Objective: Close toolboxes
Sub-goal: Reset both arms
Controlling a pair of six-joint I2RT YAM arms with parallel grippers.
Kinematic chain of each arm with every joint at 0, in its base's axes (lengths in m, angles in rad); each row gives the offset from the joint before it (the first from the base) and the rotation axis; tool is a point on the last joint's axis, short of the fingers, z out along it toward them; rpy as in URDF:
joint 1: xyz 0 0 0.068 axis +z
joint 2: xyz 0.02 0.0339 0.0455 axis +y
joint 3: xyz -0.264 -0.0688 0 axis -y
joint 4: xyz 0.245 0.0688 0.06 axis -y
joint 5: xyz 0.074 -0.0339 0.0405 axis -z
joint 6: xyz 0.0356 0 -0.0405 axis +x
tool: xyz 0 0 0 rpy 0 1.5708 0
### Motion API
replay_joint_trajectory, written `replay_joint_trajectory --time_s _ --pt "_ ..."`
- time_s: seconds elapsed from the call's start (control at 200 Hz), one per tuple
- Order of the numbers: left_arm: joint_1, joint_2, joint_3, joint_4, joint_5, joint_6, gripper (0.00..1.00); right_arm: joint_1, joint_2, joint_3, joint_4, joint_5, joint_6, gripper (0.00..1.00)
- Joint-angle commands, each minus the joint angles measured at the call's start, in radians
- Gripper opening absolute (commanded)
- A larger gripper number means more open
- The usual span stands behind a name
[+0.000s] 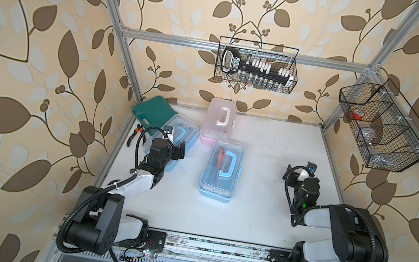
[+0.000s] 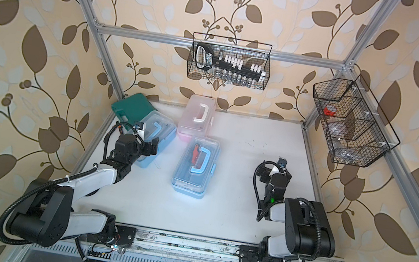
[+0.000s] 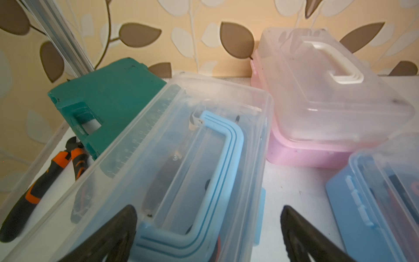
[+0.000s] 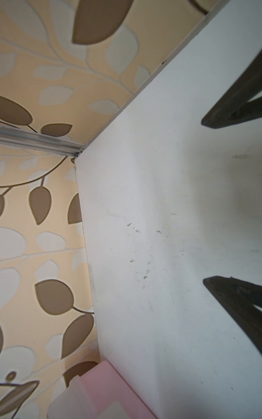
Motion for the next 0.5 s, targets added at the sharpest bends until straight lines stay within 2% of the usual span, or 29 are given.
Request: replay_joint_trajectory --time_s 0.0,0.075,0.125,0.215,0.29,0.35,0.41,0.495 --pt "0.024 0.045 -0.073 0.029 0.027 0.008 0.99 0.001 0.011 -0.003 0.078 -0.045 -0.005 0.98" --pt "0.048 0.053 -0.141 0.2 0.01 0.018 0.99 0.002 0.01 -0.001 0.07 -0.045 -0.005 0.98" --pt "0.083 0.085 -0.156 0.244 0.034 -0.012 0.99 0.003 0.008 -0.003 0.072 -0.045 -0.004 0.98" --pt "0.09 0.238 -0.163 0.398 0.04 -0.003 0.99 0.003 0.008 -0.001 0.071 -0.044 -0.005 0.98" --pt "0.092 0.21 -0.103 0.217 0.006 -0.036 0.99 0.002 0.007 -0.002 0.072 -0.043 -0.005 0.98" --pt "0.098 0.231 -0.131 0.307 -0.018 -0.043 0.99 0.002 0.007 -0.001 0.071 -0.043 -0.005 0.98" --pt "0.099 0.214 -0.113 0.242 -0.024 -0.053 0.99 0.005 0.01 0.0 0.069 -0.039 -0.007 0.98" --pt "0.099 0.22 -0.113 0.25 -0.026 -0.053 0.99 0.007 0.011 0.002 0.069 -0.038 -0.008 0.98"
